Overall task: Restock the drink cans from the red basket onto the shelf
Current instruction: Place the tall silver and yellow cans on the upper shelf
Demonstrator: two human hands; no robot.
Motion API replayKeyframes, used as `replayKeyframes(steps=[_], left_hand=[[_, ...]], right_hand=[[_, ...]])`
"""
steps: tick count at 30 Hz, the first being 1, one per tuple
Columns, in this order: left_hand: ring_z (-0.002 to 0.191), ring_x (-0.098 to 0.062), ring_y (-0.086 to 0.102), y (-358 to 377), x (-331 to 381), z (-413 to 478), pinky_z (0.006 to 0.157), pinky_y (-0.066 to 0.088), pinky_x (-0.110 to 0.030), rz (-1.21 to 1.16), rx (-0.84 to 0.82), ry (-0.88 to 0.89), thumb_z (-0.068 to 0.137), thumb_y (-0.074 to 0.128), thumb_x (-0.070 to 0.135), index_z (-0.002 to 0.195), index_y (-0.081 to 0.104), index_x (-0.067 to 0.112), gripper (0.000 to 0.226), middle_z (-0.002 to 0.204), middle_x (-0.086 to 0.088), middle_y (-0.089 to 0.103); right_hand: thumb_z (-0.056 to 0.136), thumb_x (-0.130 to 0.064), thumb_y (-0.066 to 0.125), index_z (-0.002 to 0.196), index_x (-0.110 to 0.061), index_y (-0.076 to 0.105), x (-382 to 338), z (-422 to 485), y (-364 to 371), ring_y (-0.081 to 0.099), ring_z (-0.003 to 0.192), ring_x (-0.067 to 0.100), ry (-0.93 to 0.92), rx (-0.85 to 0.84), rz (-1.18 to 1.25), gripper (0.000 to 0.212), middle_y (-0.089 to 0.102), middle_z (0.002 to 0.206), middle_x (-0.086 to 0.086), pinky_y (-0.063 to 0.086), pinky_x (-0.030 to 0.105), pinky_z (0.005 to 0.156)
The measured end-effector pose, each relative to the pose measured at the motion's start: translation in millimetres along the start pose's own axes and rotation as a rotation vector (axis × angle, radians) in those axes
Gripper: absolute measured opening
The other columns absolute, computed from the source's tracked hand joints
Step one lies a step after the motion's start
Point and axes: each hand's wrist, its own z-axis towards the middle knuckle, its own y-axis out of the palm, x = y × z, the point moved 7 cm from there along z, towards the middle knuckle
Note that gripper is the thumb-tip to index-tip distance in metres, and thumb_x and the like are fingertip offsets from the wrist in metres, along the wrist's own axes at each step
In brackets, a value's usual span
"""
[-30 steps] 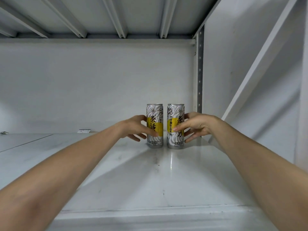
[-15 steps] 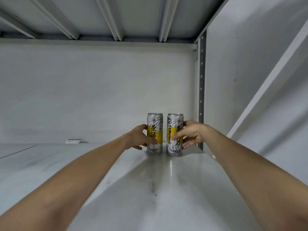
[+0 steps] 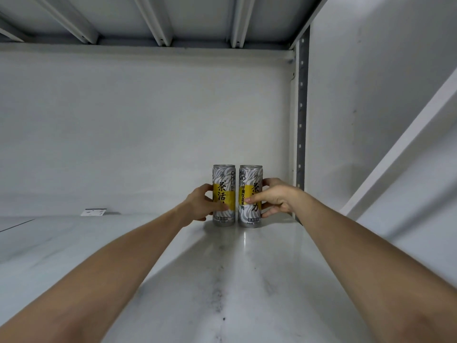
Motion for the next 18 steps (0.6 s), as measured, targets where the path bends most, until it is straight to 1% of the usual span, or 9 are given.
replayKeyframes(steps=[2, 4, 7, 9, 11, 13, 15, 16, 18], left_hand=[[0.098, -0.021, 0.067, 1.1, -1.4, 0.9, 0.085, 0.054, -0.04, -0.015, 0.004, 0.002, 0.078, 0.081, 0.031, 0.136, 0.044, 0.026, 0.069, 0.112, -0.005, 0.068], [0.099, -0.022, 0.066, 1.3, -2.3, 1.4, 0.084, 0.054, -0.041, -0.026, 0.014, 0.003, 0.078, 0.081, 0.031, 0.137, 0.043, 0.026, 0.07, 0.112, -0.005, 0.068], [0.1, -0.023, 0.066, 2.4, -2.6, 1.0, 0.082, 0.055, -0.041, -0.019, 0.03, 0.009, 0.079, 0.08, 0.032, 0.138, 0.042, 0.026, 0.07, 0.112, -0.006, 0.068], [0.098, -0.022, 0.065, 1.3, -1.0, -1.2, 0.076, 0.053, -0.036, 0.028, 0.05, 0.023, 0.08, 0.078, 0.034, 0.138, 0.042, 0.024, 0.069, 0.111, -0.007, 0.068], [0.1, -0.022, 0.062, -3.8, 2.3, -6.8, 0.078, 0.051, -0.033, 0.15, 0.084, 0.047, 0.082, 0.074, 0.04, 0.141, 0.042, 0.022, 0.069, 0.115, -0.008, 0.066], [0.111, -0.026, 0.058, -11.8, 6.8, -17.1, 0.089, 0.048, -0.035, 0.354, 0.117, 0.08, 0.086, 0.069, 0.047, 0.143, 0.04, 0.021, 0.07, 0.124, -0.009, 0.062], [0.12, -0.028, 0.054, -19.7, 11.5, -31.4, 0.095, 0.046, -0.038, 0.565, 0.146, 0.13, 0.089, 0.062, 0.051, 0.145, 0.035, 0.018, 0.07, 0.135, -0.01, 0.056], [0.123, -0.029, 0.051, -22.9, 13.7, -39.4, 0.097, 0.046, -0.04, 0.64, 0.158, 0.155, 0.091, 0.059, 0.052, 0.146, 0.034, 0.017, 0.07, 0.138, -0.01, 0.053], [0.128, -0.03, 0.047, -27.3, 18.3, -55.8, 0.099, 0.045, -0.045, 0.788, 0.185, 0.205, 0.093, 0.053, 0.053, 0.147, 0.031, 0.018, 0.068, 0.142, -0.01, 0.049]], right_hand=[[0.073, -0.004, 0.082, 0.102, -0.015, 0.057, 1.0, 0.5, 1.5, 0.064, 0.103, 0.028, -0.003, -0.006, 0.006, 0.04, 0.068, 0.112, 0.01, 0.054, 0.052, 0.088], [0.073, -0.004, 0.082, 0.095, -0.018, 0.055, 0.5, -0.3, 1.0, 0.064, 0.102, 0.028, -0.018, 0.004, 0.013, 0.038, 0.067, 0.105, 0.008, 0.055, 0.052, 0.088], [0.073, -0.005, 0.082, 0.102, -0.017, 0.054, 0.7, -2.9, 0.6, 0.064, 0.103, 0.028, -0.041, 0.025, 0.012, 0.042, 0.066, 0.102, 0.006, 0.054, 0.052, 0.089], [0.073, -0.008, 0.083, 0.111, -0.013, 0.054, 2.1, -4.1, -1.3, 0.063, 0.107, 0.028, -0.051, 0.058, -0.011, 0.047, 0.066, 0.109, 0.008, 0.053, 0.051, 0.091], [0.073, -0.018, 0.085, 0.119, -0.011, 0.052, 3.3, -7.4, -4.5, 0.061, 0.109, 0.027, -0.065, 0.118, -0.098, 0.057, 0.063, 0.119, 0.009, 0.053, 0.048, 0.091], [0.074, -0.03, 0.084, 0.127, -0.01, 0.048, -0.6, -16.7, -8.4, 0.058, 0.111, 0.027, -0.11, 0.197, -0.288, 0.066, 0.059, 0.123, 0.009, 0.052, 0.04, 0.089], [0.077, -0.04, 0.08, 0.132, -0.007, 0.044, -7.0, -29.9, -10.8, 0.054, 0.116, 0.028, -0.168, 0.278, -0.469, 0.074, 0.055, 0.128, 0.012, 0.047, 0.034, 0.087], [0.079, -0.042, 0.078, 0.134, -0.005, 0.04, -9.3, -37.6, -9.9, 0.054, 0.117, 0.029, -0.191, 0.293, -0.514, 0.076, 0.054, 0.13, 0.014, 0.046, 0.033, 0.088], [0.082, -0.041, 0.074, 0.139, -0.005, 0.033, -12.9, -53.2, -6.0, 0.054, 0.118, 0.032, -0.229, 0.296, -0.583, 0.079, 0.053, 0.133, 0.017, 0.048, 0.038, 0.094]])
